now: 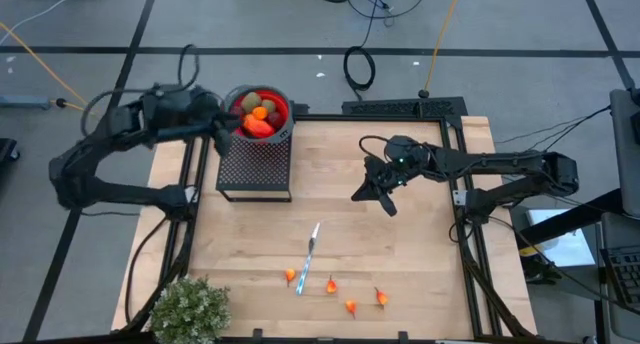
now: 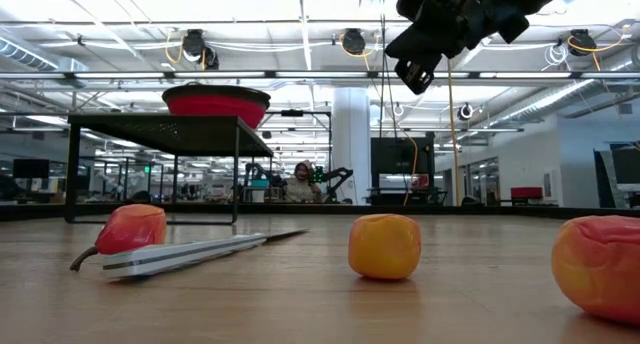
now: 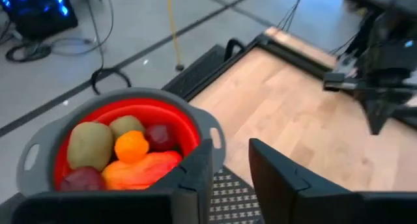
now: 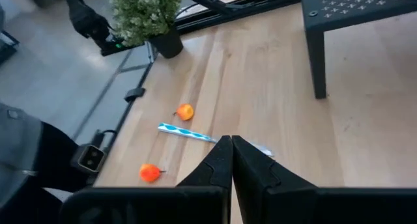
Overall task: Pick & Place Fruit
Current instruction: Put the orange pear into the red strainer bowl on the shelf
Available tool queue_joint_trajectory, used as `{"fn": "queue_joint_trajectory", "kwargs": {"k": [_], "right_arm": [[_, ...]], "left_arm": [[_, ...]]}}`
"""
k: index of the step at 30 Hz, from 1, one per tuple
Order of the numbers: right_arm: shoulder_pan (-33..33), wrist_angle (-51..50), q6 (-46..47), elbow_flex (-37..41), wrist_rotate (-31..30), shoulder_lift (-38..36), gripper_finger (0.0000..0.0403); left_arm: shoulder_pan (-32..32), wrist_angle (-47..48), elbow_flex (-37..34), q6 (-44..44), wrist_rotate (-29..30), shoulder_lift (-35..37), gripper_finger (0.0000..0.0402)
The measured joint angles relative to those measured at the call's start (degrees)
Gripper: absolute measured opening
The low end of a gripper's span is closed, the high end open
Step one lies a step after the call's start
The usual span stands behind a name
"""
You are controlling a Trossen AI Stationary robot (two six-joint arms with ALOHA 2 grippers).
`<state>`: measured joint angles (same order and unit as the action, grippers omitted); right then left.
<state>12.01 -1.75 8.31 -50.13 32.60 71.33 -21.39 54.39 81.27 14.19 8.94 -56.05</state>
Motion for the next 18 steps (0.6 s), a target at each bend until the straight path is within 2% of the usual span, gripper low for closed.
{"fn": "queue_joint_trajectory", "kwargs": {"k": [7,18], "right_arm": [[-2.7,-0.8,-1.7,0.0,-3.2,-2.9,0.0000],[-8.4,-6.3,-1.8,0.0,-13.5,-8.8,0.0000]], "left_arm": [[6.9,-8.1,-11.4,2.9,0.3,9.3,0.0067],[17.1,-21.9,-26.9,2.5,3.6,18.8,0.0015]]}}
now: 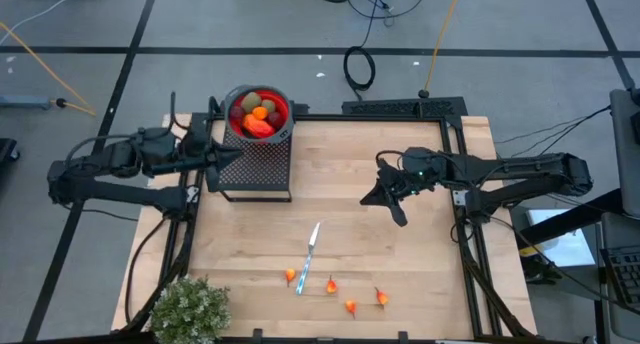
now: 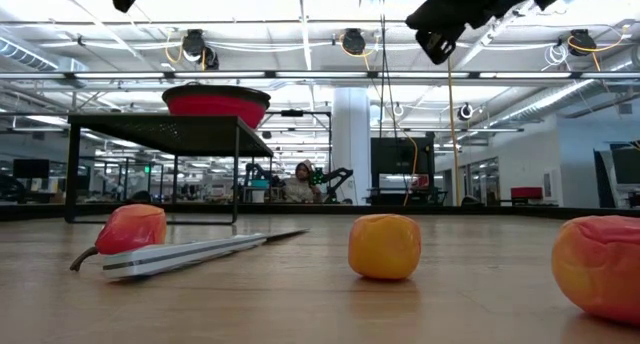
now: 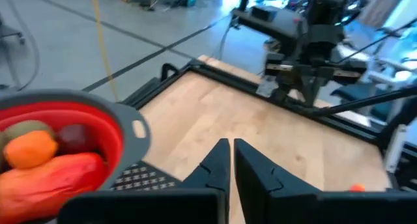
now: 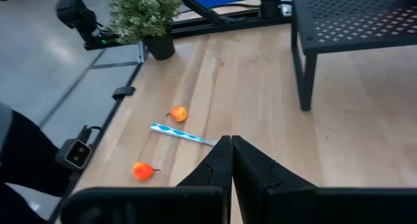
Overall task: Pick & Place Fruit
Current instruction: Put the orange pear into the red strainer bowl on the shelf
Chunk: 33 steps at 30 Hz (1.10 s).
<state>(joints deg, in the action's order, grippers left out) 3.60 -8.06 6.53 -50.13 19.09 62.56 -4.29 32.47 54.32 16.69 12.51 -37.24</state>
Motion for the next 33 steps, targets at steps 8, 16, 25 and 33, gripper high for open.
{"fn": "queue_joint_trajectory", "kwargs": {"k": [8,16,25,33], "right_arm": [[-3.4,-1.0,0.9,0.0,-5.2,-3.4,0.0000],[-7.3,-1.1,3.8,0.0,-8.9,-4.2,0.0000],[-13.1,0.0,4.7,1.2,-15.0,-4.2,0.0000],[-13.4,11.7,4.5,12.0,-14.5,-4.2,0.0000]], "left_arm": [[6.1,-10.4,-8.6,-1.8,0.1,5.2,0.0014],[10.6,-13.1,-14.0,-2.8,0.1,9.0,0.0009],[14.2,-13.3,-19.1,-3.2,3.3,13.4,0.0020],[15.7,-15.6,-25.8,-3.7,3.6,21.0,0.0002]]}}
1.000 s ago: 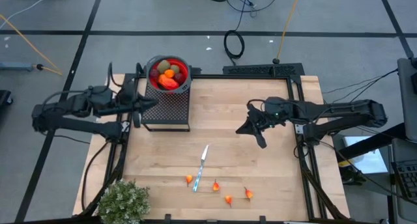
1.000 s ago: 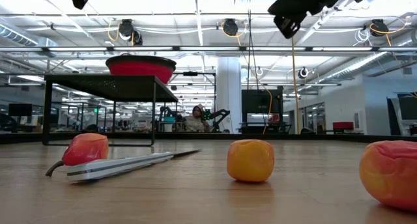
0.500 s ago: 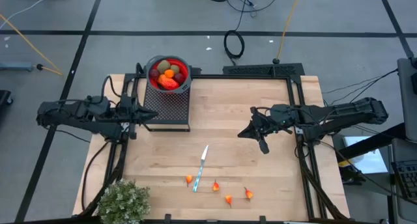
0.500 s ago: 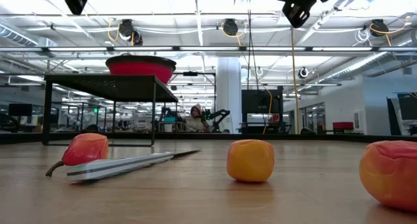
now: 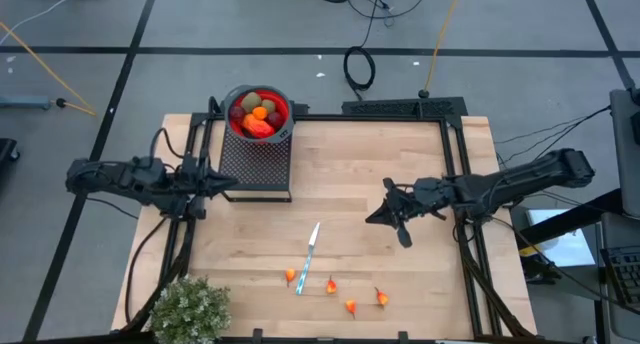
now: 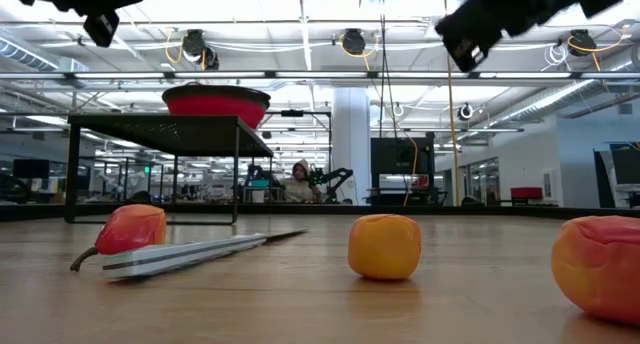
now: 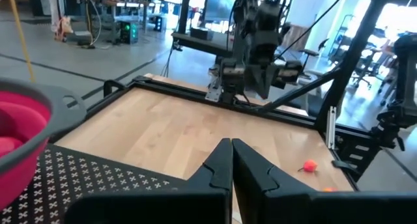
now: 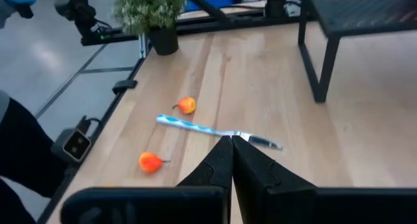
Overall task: Pick & Place Fruit
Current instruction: Put the orange pear into the red strainer bowl on the shelf
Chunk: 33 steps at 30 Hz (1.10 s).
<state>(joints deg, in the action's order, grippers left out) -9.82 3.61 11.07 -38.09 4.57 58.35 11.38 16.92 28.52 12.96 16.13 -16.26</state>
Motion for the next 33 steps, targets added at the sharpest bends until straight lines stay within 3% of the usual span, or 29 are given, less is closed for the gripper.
{"fn": "queue_joint_trajectory", "kwargs": {"k": [8,15,24,33], "right_arm": [[0.0,7.9,1.2,11.1,10.3,0.0,0.0000],[-0.4,12.7,3.2,14.9,16.3,0.0,0.0000],[-6.4,12.3,-2.8,14.1,16.7,0.0,0.0000],[-13.3,9.7,-8.0,14.0,17.6,1.0,0.0000]], "left_arm": [[0.0,-0.5,-6.3,-0.2,0.0,8.3,0.0020],[0.0,1.5,-9.8,-0.2,0.0,14.6,0.0002],[0.0,2.9,-9.8,-1.1,0.1,15.9,0.0023],[0.0,4.0,-9.8,-5.4,0.5,15.9,0.0002]]}}
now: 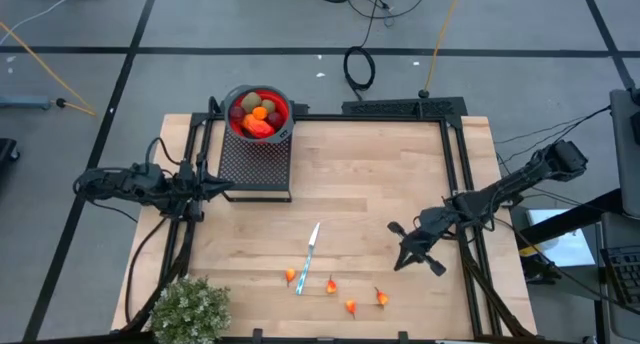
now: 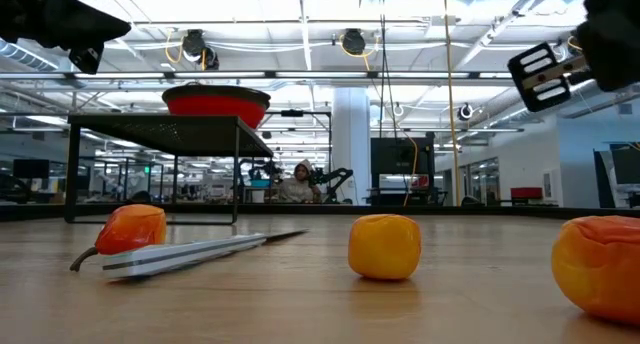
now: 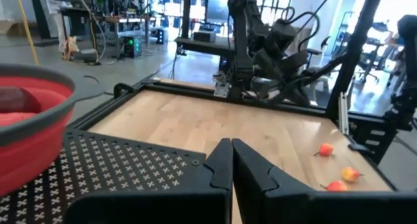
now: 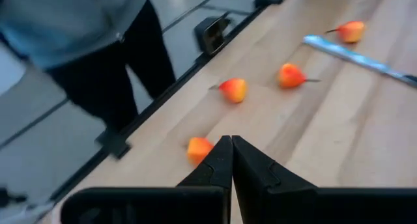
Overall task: Pick & Place Fruit
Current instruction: Put the orange pear into the red strainer bowl on the shelf
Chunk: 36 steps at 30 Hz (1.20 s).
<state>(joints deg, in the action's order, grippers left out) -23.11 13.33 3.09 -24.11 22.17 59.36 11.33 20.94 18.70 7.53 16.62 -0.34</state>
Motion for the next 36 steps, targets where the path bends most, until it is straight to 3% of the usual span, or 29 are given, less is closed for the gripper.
{"fn": "queue_joint_trajectory", "kwargs": {"k": [8,15,22,30,36], "right_arm": [[-0.9,-13.4,-16.2,-5.5,7.6,3.3,0.0000],[-0.9,-13.6,-24.4,-8.4,7.7,6.0,0.0000],[-2.4,-16.2,-27.9,-17.2,7.6,15.9,0.0000],[-7.0,-25.9,-30.6,-28.7,1.5,27.7,0.0000],[-8.7,-26.5,-29.6,-30.4,-3.1,31.2,0.0001]], "left_arm": [[0.0,0.2,0.0,0.1,0.0,0.0,0.0025],[0.0,0.2,0.0,0.1,0.0,0.0,0.0031],[0.0,0.2,0.0,0.5,0.0,0.0,0.0032],[0.0,0.2,0.0,0.4,-0.1,0.0,0.0032],[0.0,0.3,0.0,0.2,-0.1,0.0,0.0031]]}}
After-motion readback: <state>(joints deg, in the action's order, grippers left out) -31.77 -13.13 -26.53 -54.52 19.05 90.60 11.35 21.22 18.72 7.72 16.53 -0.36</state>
